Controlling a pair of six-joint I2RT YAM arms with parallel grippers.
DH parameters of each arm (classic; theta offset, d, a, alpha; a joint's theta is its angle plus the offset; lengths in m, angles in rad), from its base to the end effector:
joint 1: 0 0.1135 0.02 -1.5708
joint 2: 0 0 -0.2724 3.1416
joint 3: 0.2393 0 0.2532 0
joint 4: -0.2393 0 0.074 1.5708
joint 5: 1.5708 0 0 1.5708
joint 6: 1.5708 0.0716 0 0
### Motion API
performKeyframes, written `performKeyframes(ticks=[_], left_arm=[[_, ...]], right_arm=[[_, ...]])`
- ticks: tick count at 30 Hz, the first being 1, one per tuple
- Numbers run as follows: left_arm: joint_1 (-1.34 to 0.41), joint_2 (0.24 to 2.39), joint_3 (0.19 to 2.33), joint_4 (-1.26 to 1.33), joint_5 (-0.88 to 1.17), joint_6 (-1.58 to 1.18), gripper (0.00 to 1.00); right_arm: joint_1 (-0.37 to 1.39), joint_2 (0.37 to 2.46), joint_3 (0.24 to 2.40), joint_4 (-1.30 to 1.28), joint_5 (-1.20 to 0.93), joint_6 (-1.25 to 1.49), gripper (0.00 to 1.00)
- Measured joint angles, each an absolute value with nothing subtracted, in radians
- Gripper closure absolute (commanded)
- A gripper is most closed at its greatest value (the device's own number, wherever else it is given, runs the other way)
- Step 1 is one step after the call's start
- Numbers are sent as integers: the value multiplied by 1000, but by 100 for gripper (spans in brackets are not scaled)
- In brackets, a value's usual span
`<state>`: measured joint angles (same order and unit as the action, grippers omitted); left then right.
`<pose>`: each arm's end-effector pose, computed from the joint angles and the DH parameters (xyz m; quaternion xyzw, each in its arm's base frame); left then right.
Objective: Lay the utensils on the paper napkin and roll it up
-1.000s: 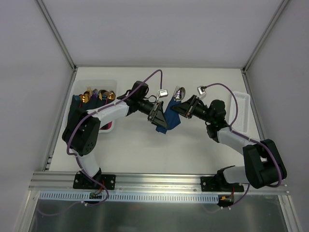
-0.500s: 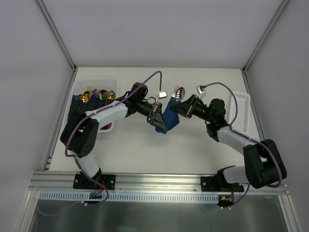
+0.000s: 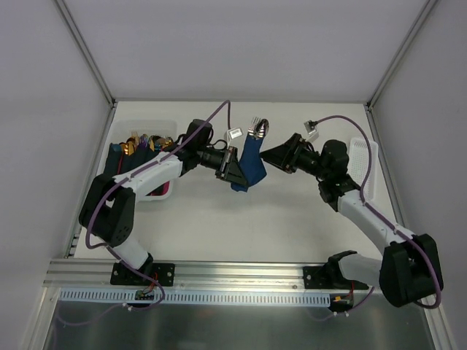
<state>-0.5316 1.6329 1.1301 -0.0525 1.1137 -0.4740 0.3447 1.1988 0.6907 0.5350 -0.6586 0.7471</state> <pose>0.2873 -0.2435 0.2638 0.2782 0.7341 -0.6036 0.1391 0.2635 0.1412 0.3035 -0.0951 0.6930 0.5448 0.4624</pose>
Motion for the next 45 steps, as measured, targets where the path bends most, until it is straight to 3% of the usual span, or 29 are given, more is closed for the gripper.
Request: performKeyframes(ticks=[5, 8, 14, 25, 29, 38, 45], left_arm=[[-495, 1579, 1130, -75, 989, -435, 100], [-496, 1539, 1130, -98, 913, -402, 100], [-496, 1489, 1130, -124, 807, -367, 100], [-498, 1463, 1130, -157, 773, -359, 100], [-503, 1456, 1131, -159, 773, -360, 100], [-531, 1452, 1131, -163, 778, -373, 100], [-531, 1452, 1131, -160, 792, -389, 100]], right_arm=[[345, 1053, 770, 214, -513, 635, 41], [363, 967, 841, 46, -387, 592, 56], [487, 929, 925, -88, -221, 593, 66], [689, 1168, 973, -91, -91, 636, 63], [696, 1198, 993, -72, -77, 643, 55], [696, 1219, 995, 12, -71, 643, 53], [696, 1228, 995, 38, -88, 645, 46]])
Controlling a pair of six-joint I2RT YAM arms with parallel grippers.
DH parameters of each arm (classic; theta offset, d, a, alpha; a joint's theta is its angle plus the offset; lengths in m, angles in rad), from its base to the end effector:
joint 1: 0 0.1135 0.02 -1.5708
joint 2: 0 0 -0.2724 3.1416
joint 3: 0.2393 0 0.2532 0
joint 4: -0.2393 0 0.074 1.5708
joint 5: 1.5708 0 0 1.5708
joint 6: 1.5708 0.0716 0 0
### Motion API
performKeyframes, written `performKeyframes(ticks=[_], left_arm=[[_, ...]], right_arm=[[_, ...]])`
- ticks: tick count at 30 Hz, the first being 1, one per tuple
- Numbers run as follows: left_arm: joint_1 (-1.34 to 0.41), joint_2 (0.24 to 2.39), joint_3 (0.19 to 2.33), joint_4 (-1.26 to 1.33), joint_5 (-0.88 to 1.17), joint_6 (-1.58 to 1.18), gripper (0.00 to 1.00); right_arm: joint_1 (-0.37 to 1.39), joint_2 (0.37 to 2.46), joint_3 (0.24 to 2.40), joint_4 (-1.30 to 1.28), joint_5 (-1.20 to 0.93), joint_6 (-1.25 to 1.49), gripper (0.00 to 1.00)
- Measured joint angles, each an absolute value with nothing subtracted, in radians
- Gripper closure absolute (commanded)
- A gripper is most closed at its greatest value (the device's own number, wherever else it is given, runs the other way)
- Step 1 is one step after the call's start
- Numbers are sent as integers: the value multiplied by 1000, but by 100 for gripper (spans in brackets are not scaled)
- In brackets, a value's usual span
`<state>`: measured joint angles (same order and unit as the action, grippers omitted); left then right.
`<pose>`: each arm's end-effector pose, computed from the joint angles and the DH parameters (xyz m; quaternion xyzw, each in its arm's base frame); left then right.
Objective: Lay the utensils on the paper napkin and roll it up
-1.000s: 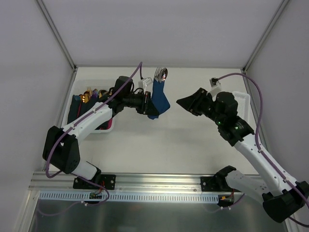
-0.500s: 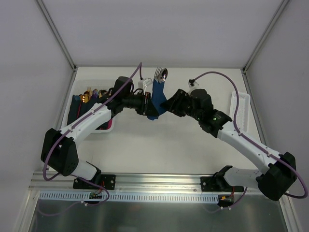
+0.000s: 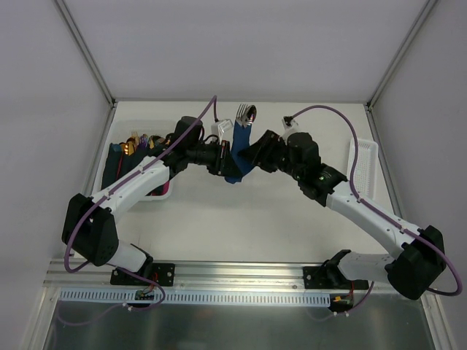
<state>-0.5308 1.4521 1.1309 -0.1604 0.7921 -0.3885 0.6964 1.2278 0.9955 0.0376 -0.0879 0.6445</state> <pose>0.2763 -0.2213 0.3057 0.2555 0.7729 -0.5078 0.2820 0.2447 0.2128 0.3437 -0.0479 0.7708 0.4208 0.4760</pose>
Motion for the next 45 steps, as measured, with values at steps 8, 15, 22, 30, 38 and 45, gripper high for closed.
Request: performKeyframes(ticks=[8, 15, 22, 30, 38, 45], left_arm=[[-530, 1452, 1131, -127, 834, -436, 100], [-530, 1452, 1130, -87, 863, -489, 100], [-530, 1452, 1118, -12, 907, -550, 100], [-529, 1452, 1064, 118, 962, -658, 100], [-529, 1452, 1055, 191, 981, -714, 100], [-528, 1453, 1055, 214, 988, -734, 100]], right_arm=[[696, 1224, 985, 74, -99, 646, 42], [696, 1217, 968, 109, -111, 651, 42], [695, 1191, 917, 155, -113, 675, 42], [681, 1176, 828, 270, -146, 725, 48], [671, 1175, 791, 392, -188, 773, 57], [667, 1182, 790, 424, -212, 789, 71]])
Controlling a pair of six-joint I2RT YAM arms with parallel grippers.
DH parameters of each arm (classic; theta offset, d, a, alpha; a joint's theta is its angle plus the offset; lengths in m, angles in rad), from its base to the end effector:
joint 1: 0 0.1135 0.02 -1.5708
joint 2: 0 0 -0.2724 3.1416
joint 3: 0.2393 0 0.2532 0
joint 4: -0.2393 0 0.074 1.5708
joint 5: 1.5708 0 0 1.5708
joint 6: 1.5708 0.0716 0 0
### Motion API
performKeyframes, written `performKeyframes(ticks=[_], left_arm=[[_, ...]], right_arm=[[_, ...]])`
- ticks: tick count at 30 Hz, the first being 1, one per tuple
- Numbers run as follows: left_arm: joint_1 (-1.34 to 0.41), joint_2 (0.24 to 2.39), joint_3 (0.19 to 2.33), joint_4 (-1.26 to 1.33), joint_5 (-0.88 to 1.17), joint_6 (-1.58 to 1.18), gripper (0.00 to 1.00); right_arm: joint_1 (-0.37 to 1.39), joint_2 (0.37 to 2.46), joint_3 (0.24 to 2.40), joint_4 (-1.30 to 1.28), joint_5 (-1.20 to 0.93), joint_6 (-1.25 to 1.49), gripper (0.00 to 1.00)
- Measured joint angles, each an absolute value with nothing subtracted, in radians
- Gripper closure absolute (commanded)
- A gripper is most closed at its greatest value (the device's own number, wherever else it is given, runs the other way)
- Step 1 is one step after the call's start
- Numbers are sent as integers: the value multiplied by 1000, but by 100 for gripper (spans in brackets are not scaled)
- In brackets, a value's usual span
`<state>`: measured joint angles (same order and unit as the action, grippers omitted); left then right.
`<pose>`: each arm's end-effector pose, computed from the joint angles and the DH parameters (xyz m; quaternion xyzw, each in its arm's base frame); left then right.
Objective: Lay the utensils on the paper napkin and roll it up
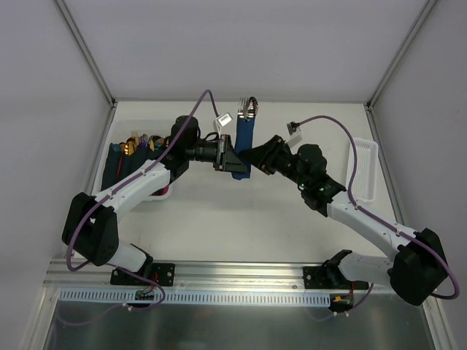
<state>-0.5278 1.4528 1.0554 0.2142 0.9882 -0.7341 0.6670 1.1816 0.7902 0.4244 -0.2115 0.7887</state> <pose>0.2718 -0.2277 0.3235 0.2320 0.7045 -0.6265 0.2395 0.2349 0.2041 0.3319 -0.0337 0.6948 0.5302 0.4847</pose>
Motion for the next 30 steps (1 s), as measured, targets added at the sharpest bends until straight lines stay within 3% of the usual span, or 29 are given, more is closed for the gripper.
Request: performKeyframes(ticks=[2, 3, 6, 9, 18, 30], left_arm=[[-523, 1453, 1055, 217, 994, -746, 100], [-521, 1454, 1055, 220, 999, -753, 100], [-513, 1454, 1055, 223, 1022, -784, 100], [-509, 1454, 1055, 228, 1033, -789, 94], [-509, 1429, 1055, 206, 1054, -714, 50], [-390, 1311, 1023, 159, 1139, -657, 43]], right_arm=[[665, 1187, 790, 435, -220, 790, 80], [665, 1190, 790, 441, -223, 788, 90], [659, 1192, 789, 455, -239, 770, 100], [656, 1193, 787, 470, -252, 767, 100], [622, 1199, 787, 483, -304, 778, 100], [585, 1198, 787, 509, -363, 785, 100]])
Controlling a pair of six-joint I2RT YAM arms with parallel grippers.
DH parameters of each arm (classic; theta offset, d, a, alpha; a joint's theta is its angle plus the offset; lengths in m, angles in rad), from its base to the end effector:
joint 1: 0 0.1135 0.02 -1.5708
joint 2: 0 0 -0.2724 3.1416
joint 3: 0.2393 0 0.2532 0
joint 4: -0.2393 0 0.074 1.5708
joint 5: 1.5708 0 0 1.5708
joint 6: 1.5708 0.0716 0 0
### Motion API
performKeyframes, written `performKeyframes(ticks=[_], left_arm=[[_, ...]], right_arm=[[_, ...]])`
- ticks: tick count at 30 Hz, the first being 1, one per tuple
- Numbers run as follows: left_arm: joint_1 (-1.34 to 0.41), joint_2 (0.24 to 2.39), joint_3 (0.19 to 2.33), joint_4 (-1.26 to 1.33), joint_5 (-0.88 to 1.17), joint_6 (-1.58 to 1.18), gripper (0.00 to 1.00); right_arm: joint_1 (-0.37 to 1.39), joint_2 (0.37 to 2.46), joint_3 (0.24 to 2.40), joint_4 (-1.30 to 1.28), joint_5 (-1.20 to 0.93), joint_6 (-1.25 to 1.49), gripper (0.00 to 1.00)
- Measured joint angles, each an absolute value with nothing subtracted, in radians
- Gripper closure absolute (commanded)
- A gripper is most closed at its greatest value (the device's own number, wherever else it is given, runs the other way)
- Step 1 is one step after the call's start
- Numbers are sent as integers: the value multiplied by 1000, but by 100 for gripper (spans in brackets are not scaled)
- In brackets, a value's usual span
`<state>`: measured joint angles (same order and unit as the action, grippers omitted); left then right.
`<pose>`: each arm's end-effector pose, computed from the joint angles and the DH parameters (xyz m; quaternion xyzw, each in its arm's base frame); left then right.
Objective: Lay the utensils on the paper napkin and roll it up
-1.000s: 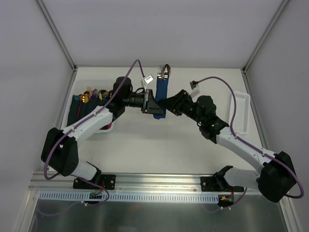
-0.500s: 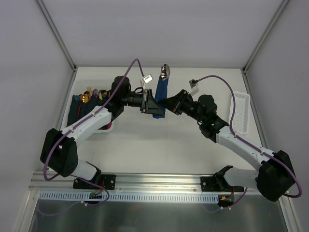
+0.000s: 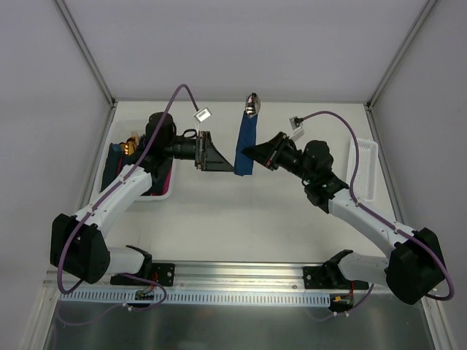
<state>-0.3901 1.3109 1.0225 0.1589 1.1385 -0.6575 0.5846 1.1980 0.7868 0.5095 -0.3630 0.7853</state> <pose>0.2583 -0.1765 0.3509 0.2681 0.6747 -0.6287 0.2787 0.2449 0.1926 0.3377 -0.0669 0.6706 0.5550 0.4878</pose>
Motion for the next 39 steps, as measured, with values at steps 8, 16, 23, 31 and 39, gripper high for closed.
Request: performKeyframes(ticks=[8, 16, 23, 31, 39], left_arm=[[-364, 1311, 1048, 209, 1175, -727, 41], [-364, 1326, 1036, 447, 1196, -946, 38], [-353, 1328, 1022, 519, 1193, -1025, 39], [-351, 1339, 1000, 518, 1166, -1048, 36], [-354, 1353, 992, 471, 1106, -1033, 28]], right_arm=[[607, 1198, 787, 564, -427, 785, 100], [661, 1198, 810, 565, -460, 755, 100], [673, 1206, 832, 564, -458, 732, 100], [679, 1222, 832, 563, -452, 720, 100], [720, 1224, 849, 570, -474, 720, 100]])
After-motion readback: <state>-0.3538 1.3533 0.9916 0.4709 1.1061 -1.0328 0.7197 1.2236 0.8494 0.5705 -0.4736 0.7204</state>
